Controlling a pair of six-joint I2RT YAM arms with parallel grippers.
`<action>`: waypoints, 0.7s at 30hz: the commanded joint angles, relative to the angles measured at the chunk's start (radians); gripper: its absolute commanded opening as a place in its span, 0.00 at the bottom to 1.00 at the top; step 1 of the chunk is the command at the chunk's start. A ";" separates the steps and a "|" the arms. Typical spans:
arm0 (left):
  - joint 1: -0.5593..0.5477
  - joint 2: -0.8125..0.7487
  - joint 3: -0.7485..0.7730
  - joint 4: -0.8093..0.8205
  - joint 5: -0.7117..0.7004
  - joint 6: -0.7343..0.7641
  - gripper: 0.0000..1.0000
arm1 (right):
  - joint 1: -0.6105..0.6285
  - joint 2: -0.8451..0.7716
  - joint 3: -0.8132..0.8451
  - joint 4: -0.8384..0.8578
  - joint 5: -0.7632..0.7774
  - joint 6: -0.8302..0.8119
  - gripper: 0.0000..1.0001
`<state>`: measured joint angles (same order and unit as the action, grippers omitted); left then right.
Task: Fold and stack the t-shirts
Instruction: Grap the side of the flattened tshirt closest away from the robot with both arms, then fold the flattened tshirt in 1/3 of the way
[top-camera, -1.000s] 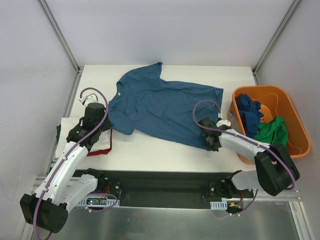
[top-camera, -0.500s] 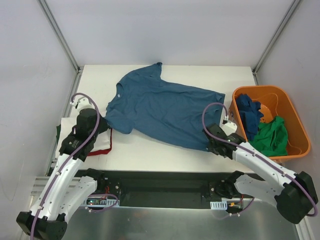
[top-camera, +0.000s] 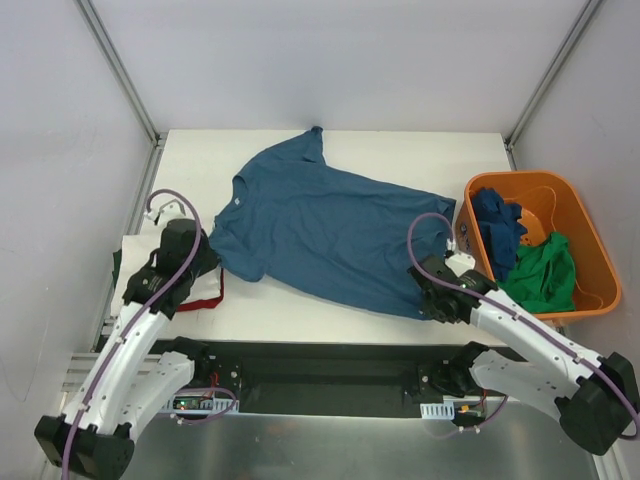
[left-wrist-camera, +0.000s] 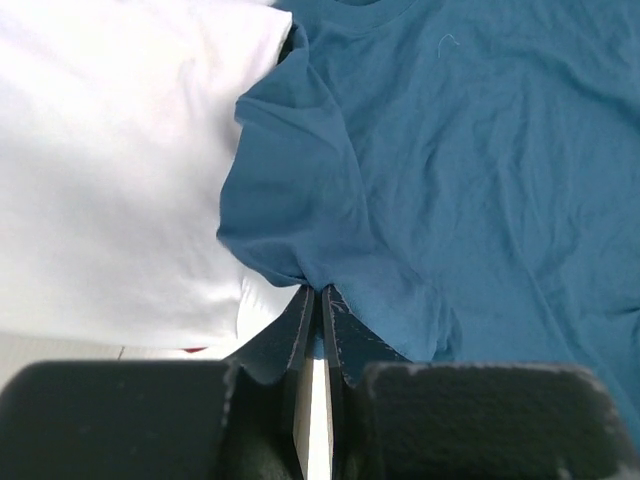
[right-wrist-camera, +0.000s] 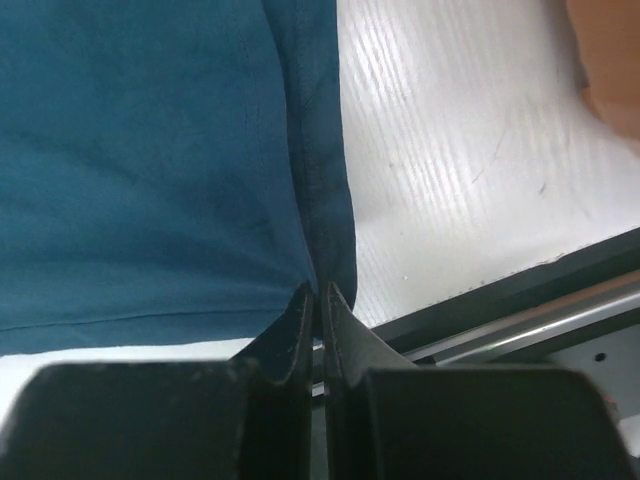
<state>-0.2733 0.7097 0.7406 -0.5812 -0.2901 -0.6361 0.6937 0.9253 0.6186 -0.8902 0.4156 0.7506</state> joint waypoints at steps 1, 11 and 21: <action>0.005 0.131 0.123 0.116 0.048 0.087 0.04 | 0.003 0.078 0.111 -0.065 0.100 -0.045 0.01; 0.005 0.621 0.423 0.199 0.100 0.254 0.04 | -0.057 0.237 0.305 -0.047 0.175 -0.146 0.01; 0.005 1.031 0.761 0.208 0.124 0.429 0.06 | -0.230 0.348 0.365 0.051 0.095 -0.278 0.01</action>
<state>-0.2733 1.6264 1.3788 -0.3988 -0.2062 -0.3294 0.5064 1.2186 0.9340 -0.8780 0.5323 0.5426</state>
